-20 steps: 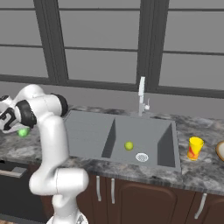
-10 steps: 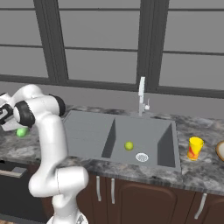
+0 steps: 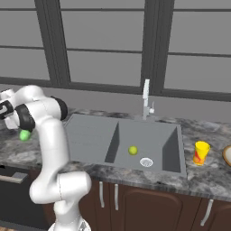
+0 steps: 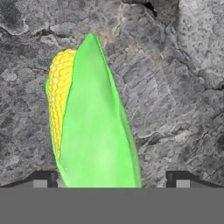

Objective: Remove the pear and corn from the sink. Then move the bowl and cup from the counter to the sink for washing.

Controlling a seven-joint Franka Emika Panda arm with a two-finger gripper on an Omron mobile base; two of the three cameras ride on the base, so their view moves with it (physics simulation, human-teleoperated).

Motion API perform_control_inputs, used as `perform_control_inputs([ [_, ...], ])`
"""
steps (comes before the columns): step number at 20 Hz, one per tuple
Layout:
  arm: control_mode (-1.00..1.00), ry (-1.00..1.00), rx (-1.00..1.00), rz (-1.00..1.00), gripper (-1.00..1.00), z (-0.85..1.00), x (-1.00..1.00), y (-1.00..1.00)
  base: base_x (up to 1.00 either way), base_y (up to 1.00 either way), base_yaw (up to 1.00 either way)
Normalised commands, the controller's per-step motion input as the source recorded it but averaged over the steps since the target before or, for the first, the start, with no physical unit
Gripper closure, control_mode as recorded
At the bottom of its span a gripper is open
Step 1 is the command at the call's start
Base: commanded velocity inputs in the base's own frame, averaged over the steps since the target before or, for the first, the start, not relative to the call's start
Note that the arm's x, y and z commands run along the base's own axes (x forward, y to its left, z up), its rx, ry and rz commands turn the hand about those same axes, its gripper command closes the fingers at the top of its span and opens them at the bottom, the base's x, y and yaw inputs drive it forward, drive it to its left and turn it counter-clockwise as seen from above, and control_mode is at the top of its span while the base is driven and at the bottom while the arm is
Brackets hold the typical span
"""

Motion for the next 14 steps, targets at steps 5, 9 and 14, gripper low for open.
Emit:
perform_control_inputs([
  [5,-1.00,0.00,0.12,-0.14,-1.00,0.39,-0.17,-0.29,0.00,0.00,0.00],
  [9,-1.00,-0.01,0.16,-0.02,-1.00,0.36,-0.26,-0.42,0.00,0.00,0.00],
  [14,-1.00,-0.08,0.17,0.00,-1.00,0.28,-0.26,-0.55,0.00,0.00,0.00],
])
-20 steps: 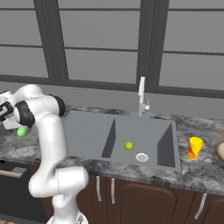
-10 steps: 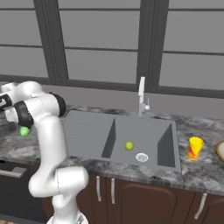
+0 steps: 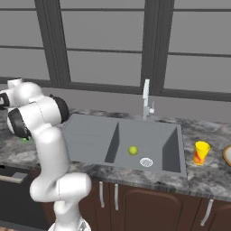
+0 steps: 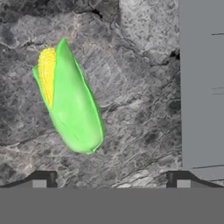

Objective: Remove the pear and corn from the sink. Then move the bowl and cup from the counter to the sink for washing.

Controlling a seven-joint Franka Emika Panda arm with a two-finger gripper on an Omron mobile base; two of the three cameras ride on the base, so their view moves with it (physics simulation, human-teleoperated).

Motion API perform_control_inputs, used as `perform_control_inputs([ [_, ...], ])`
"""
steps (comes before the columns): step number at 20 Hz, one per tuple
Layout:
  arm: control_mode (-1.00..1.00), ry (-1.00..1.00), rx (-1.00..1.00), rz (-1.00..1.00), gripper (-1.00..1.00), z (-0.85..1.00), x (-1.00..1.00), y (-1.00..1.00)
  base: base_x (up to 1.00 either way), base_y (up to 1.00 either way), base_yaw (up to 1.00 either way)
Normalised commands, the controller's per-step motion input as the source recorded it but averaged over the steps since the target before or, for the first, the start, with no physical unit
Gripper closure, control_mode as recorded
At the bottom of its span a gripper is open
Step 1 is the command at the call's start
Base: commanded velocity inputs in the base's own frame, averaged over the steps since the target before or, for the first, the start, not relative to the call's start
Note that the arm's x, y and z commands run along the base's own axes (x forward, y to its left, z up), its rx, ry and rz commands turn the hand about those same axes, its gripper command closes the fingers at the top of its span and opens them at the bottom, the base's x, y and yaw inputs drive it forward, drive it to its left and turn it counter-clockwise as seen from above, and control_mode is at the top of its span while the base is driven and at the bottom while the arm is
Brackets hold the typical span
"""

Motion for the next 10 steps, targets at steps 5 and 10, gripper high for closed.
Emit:
perform_control_inputs([
  [5,-1.00,-0.16,0.11,0.05,-1.00,0.22,-0.25,-0.56,0.00,0.00,0.00],
  [10,-1.00,-0.16,0.08,0.10,-1.00,0.21,-0.19,-0.58,0.00,0.00,0.00],
])
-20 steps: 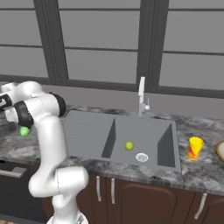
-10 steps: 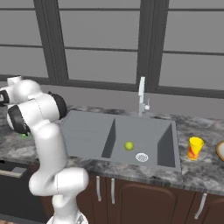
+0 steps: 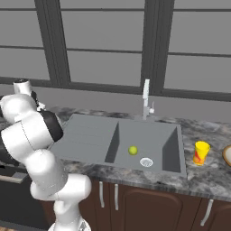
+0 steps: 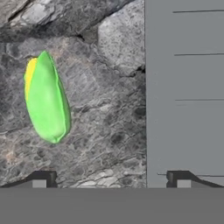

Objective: Remove the pear and corn from the sink. Then move the bowl and cup from the counter to the sink for washing.

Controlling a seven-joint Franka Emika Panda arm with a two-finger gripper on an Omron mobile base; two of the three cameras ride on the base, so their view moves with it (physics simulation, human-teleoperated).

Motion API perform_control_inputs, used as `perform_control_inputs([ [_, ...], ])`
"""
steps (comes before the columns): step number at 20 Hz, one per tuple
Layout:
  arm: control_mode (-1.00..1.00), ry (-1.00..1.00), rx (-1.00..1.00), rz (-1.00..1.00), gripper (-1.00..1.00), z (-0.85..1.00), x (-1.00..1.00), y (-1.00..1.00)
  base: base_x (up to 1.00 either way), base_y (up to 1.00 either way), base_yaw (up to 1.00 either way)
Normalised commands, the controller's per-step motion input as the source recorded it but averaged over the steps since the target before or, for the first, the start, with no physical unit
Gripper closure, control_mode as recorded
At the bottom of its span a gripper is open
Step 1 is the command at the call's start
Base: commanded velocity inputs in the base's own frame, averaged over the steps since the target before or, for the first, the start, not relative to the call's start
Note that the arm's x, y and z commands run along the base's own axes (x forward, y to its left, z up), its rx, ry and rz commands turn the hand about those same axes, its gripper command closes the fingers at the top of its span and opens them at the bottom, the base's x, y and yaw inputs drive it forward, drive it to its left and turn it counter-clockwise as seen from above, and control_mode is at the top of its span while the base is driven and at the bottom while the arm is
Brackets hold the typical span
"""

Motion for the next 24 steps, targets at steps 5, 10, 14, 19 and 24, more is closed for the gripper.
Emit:
perform_control_inputs([
  [5,-1.00,-0.05,0.05,0.10,-1.00,0.25,-0.13,-0.57,0.00,0.00,0.00],
  [10,-1.00,-0.02,0.03,0.08,-1.00,0.23,-0.13,-0.60,0.00,0.00,0.00],
  [14,-1.00,-0.01,0.00,0.08,-1.00,0.20,-0.12,-0.61,0.00,0.00,0.00],
  [19,-1.00,0.00,0.00,0.07,-1.00,0.13,-0.06,-0.60,0.00,0.00,0.00],
  [24,-1.00,0.00,0.00,0.07,-1.00,0.11,-0.02,-0.61,0.00,0.00,0.00],
])
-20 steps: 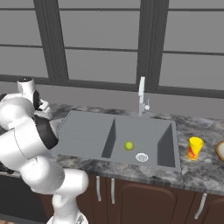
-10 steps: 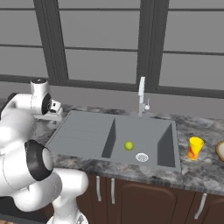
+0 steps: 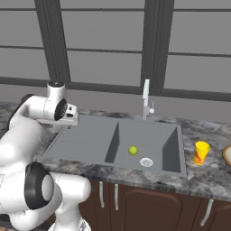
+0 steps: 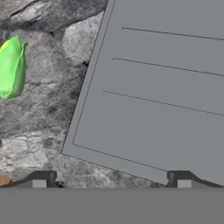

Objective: Remove the pear and corn from the sink. Then move the bowl and cup from the counter to the sink for washing.

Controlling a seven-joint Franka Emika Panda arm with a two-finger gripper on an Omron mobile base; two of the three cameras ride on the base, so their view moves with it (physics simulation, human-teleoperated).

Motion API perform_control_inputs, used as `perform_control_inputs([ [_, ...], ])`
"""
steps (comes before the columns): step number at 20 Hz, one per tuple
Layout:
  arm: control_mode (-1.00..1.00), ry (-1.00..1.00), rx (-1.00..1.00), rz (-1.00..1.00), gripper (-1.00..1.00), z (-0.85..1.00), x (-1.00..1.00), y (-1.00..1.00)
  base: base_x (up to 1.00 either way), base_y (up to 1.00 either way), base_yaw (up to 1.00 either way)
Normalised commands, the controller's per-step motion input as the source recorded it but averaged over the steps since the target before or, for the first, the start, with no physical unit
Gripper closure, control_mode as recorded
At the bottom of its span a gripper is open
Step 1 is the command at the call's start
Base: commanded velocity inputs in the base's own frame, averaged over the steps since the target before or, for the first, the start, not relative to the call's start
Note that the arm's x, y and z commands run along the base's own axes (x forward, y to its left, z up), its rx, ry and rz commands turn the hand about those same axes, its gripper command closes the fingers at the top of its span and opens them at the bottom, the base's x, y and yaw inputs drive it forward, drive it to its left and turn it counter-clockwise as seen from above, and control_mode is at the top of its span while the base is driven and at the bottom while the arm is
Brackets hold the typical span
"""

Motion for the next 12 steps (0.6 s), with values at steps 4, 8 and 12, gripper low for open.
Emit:
perform_control_inputs([
  [4,-1.00,-0.06,0.00,0.06,-1.00,0.10,-0.06,-0.62,0.00,0.00,0.00],
  [8,-1.00,-0.12,0.00,0.04,-1.00,0.08,-0.11,-0.62,0.00,0.00,0.00],
  [12,-1.00,-0.12,0.00,0.00,-1.00,0.04,-0.11,-0.62,0.00,0.00,0.00],
])
